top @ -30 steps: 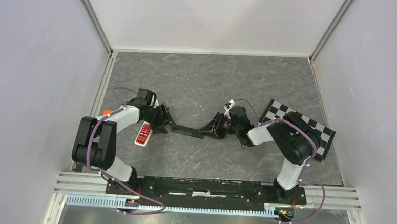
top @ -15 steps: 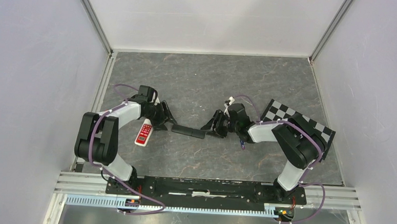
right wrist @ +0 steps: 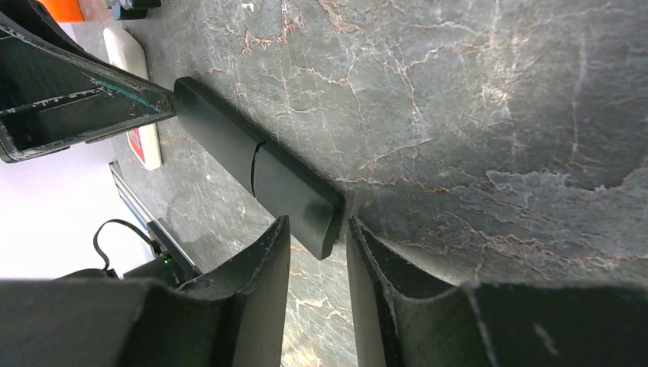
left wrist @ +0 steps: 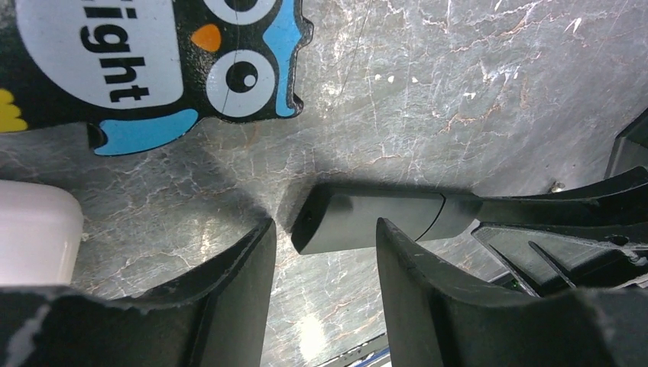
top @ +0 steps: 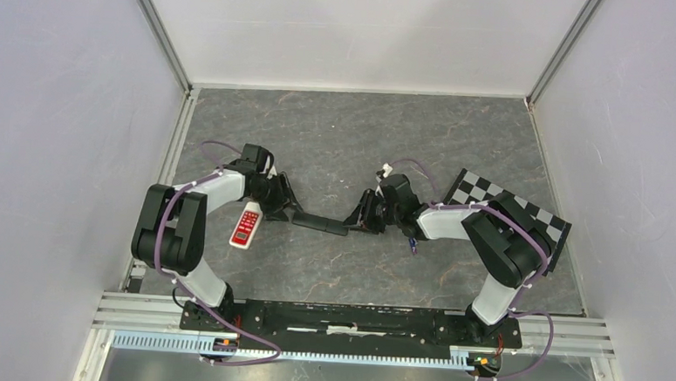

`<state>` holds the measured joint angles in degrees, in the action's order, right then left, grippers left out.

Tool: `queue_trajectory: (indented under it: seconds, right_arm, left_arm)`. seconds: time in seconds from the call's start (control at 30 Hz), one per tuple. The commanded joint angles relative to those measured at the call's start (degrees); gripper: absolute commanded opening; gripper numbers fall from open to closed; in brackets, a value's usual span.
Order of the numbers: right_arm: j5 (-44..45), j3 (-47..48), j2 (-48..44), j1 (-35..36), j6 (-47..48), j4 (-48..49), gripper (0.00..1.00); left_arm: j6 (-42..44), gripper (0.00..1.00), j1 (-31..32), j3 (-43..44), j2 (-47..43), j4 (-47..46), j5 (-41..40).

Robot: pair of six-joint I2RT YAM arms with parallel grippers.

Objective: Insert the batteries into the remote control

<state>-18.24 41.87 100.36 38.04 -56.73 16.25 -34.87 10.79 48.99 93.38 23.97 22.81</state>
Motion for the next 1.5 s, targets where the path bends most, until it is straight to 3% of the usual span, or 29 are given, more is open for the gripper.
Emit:
queue_trajectory:
  seconds: [0.0,0.13,0.47,0.7,0.9,1.0,1.17,1.23,1.37,1.47]
  right_arm:
    - [2.90,1.31,-0.69,0.53,2.19,-2.40,0.37]
    - [2.39,1.20,-0.34,1.11,2.06,-1.90,0.26]
    - [1.85,1.65,1.85,3.57,-3.29,0.11,0.12]
    - [3.89,6.85,5.35,7.18,-5.82,-2.35,0.08]
    - [6.99,10.14,5.29,8.45,-2.14,-5.24,0.10]
    - [10.03,11.71,3.31,8.36,1.87,-9.85,0.17]
    - [17.51,9.11,-3.48,7.31,8.06,-13.72,0.40]
    - [19.62,8.30,-6.72,6.04,11.94,-13.87,0.43]
    - [16.38,7.88,-12.26,5.02,25.32,-7.98,0.56]
    - [9.31,8.74,-12.49,5.05,37.28,-4.76,0.79]
  left_arm:
    - [2.92,0.55,0.89,0.68,1.27,0.43,-1.28]
    - [2.83,0.49,1.33,0.67,1.50,0.81,-1.32]
    - [2.26,0.31,2.55,-0.18,3.08,0.69,2.50]
    - [-0.14,0.26,3.51,-3.69,3.04,-3.46,7.03]
    - [-0.39,0.27,3.72,-1.89,2.39,-3.63,6.84]
    - [0.47,0.32,3.73,1.72,2.17,-1.25,4.57]
    - [2.77,0.41,3.61,7.48,1.29,4.36,-2.65]
    - [3.46,0.44,3.39,9.40,0.65,6.25,-5.02]
    - [4.32,0.55,3.03,11.71,-2.68,8.38,-7.70]
    - [5.25,0.65,2.08,12.93,-5.87,10.52,-10.56]
